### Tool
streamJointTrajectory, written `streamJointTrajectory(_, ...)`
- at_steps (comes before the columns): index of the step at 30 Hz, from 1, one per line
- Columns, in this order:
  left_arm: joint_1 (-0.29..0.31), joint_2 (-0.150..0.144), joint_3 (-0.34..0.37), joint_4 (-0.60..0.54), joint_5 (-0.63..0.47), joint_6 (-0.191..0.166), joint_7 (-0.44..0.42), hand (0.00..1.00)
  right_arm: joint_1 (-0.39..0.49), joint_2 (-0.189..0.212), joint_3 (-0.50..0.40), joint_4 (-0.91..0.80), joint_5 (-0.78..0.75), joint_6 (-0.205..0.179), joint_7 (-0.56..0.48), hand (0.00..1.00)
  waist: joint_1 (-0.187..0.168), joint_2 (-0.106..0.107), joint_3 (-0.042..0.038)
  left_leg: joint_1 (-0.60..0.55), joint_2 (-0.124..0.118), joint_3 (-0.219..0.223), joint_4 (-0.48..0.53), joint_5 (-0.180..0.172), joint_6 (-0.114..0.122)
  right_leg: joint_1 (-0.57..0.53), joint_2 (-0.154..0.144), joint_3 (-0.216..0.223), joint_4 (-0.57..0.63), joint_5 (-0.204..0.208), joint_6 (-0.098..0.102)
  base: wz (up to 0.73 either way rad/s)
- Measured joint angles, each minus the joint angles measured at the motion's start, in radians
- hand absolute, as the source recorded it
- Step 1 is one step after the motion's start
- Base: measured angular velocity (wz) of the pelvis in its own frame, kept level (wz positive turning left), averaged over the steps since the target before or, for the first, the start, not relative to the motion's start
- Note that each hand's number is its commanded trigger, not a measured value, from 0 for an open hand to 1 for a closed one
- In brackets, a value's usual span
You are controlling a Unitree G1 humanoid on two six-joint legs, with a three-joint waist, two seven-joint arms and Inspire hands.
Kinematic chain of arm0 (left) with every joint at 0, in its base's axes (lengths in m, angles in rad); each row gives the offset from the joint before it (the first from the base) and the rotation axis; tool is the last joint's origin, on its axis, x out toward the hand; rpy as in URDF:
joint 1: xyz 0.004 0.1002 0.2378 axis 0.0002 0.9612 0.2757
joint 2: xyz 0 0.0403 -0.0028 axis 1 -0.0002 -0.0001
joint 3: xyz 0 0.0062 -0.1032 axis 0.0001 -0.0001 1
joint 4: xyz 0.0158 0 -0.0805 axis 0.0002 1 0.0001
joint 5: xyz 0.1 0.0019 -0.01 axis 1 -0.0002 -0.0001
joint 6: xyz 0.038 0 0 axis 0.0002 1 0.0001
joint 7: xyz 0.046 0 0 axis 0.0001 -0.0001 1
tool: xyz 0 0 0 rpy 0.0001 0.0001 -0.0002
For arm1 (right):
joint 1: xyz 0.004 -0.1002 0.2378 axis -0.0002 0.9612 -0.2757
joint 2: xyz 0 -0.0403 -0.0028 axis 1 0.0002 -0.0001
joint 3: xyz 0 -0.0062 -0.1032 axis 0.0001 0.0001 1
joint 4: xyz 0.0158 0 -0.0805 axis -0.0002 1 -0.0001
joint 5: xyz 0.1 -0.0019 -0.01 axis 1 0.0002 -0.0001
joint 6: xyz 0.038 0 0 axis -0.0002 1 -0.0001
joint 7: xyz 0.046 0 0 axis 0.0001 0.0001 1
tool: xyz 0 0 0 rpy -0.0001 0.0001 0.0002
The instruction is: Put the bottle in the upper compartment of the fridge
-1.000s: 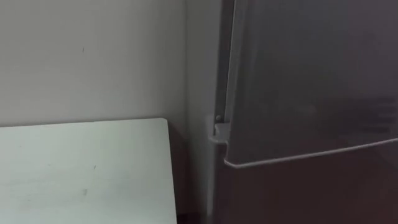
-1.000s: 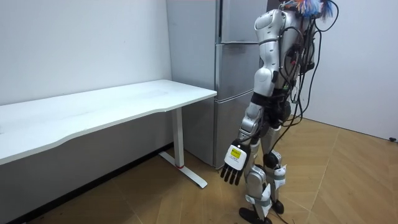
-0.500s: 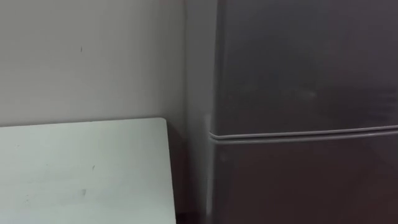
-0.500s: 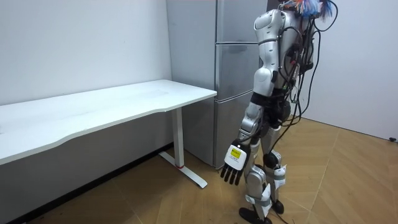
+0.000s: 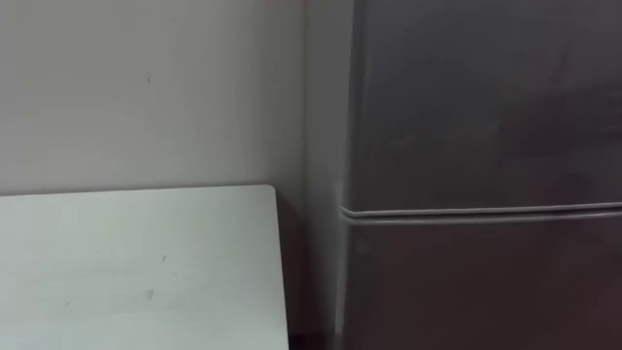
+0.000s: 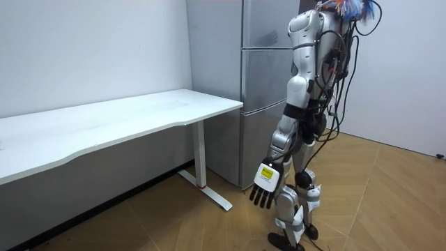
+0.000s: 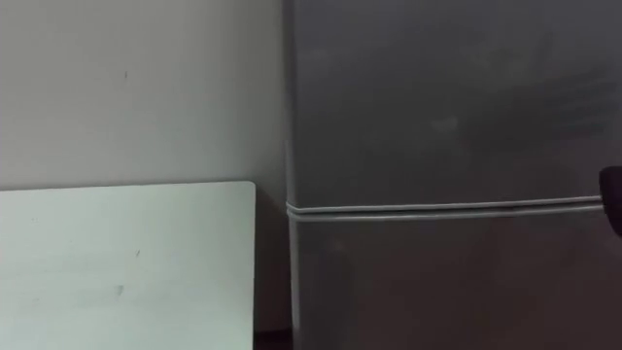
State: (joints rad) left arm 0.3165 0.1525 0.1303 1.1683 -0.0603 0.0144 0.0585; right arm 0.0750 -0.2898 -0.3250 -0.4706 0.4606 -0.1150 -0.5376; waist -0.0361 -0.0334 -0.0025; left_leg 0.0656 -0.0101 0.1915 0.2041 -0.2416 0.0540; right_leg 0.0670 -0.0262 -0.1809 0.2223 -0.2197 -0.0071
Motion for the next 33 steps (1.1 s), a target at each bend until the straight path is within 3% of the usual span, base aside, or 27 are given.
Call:
streamJointTrajectory(6, -0.02, 0.0, 0.006, 0.001, 0.056, -0.009, -0.011, 0.0, -0.102, -0.029, 0.073, -0.005, -0.044, 0.0, 0.076, 0.0, 0.051, 0.0, 0.0002, -0.001, 0.0, -0.009, 0.001, 0.0, 0.0, 0.007, -0.001, -0.015, -0.001, 0.001, 0.0, 0.05)
streamJointTrajectory(8, -0.02, -0.001, 0.006, 0.001, 0.059, -0.009, -0.012, 0.0, -0.113, -0.022, 0.086, -0.004, -0.082, 0.001, 0.064, 0.0, 0.064, -0.003, 0.0002, 0.0, 0.001, -0.009, 0.001, 0.0, 0.0, 0.007, -0.002, -0.016, -0.001, 0.002, -0.001, -0.02)
streamJointTrajectory(14, -0.029, 0.018, 0.01, 0.012, 0.075, 0.01, -0.025, 0.0, -0.136, -0.025, 0.098, 0.061, -0.117, 0.001, 0.067, 0.0, 0.064, -0.022, 0.0041, 0.008, 0.0, -0.016, 0.004, 0.001, -0.001, 0.024, -0.007, -0.045, 0.0, 0.005, -0.001, 0.0)
streamJointTrajectory(17, -0.041, 0.029, 0.009, 0.015, 0.074, 0.016, -0.031, 0.0, -0.174, -0.024, 0.109, 0.137, -0.145, -0.001, 0.066, 0.0, 0.066, -0.029, 0.0086, 0.008, 0.002, -0.015, 0.012, 0.002, 0.0, 0.024, -0.006, -0.046, 0.001, 0.012, -0.001, -0.07)
streamJointTrajectory(19, -0.061, 0.03, 0.003, 0.022, 0.074, 0.031, -0.043, 0.0, -0.207, -0.024, 0.116, 0.217, -0.183, -0.008, 0.05, 0.0, 0.067, -0.031, 0.0097, -0.008, -0.001, -0.034, 0.036, -0.001, 0.006, 0.031, -0.009, -0.069, -0.019, 0.021, 0.003, 0.1)
streamJointTrajectory(26, -0.06, 0.043, -0.035, -0.001, 0.074, 0.097, -0.049, 0.0, -0.303, -0.031, 0.156, 0.402, -0.346, -0.004, -0.035, 0.0, 0.089, -0.028, 0.0039, -0.023, -0.008, -0.048, 0.046, 0.012, 0.024, 0.019, -0.019, -0.069, -0.034, 0.046, 0.017, 0.01)
streamJointTrajectory(33, -0.044, 0.059, -0.038, -0.031, 0.072, 0.11, -0.048, 0.0, -0.338, -0.037, 0.151, 0.462, -0.352, 0.022, -0.065, 0.0, 0.095, -0.038, 0.0015, -0.037, -0.021, -0.086, 0.06, 0.018, 0.03, 0.019, -0.026, -0.086, -0.034, 0.053, 0.028, 0.08)
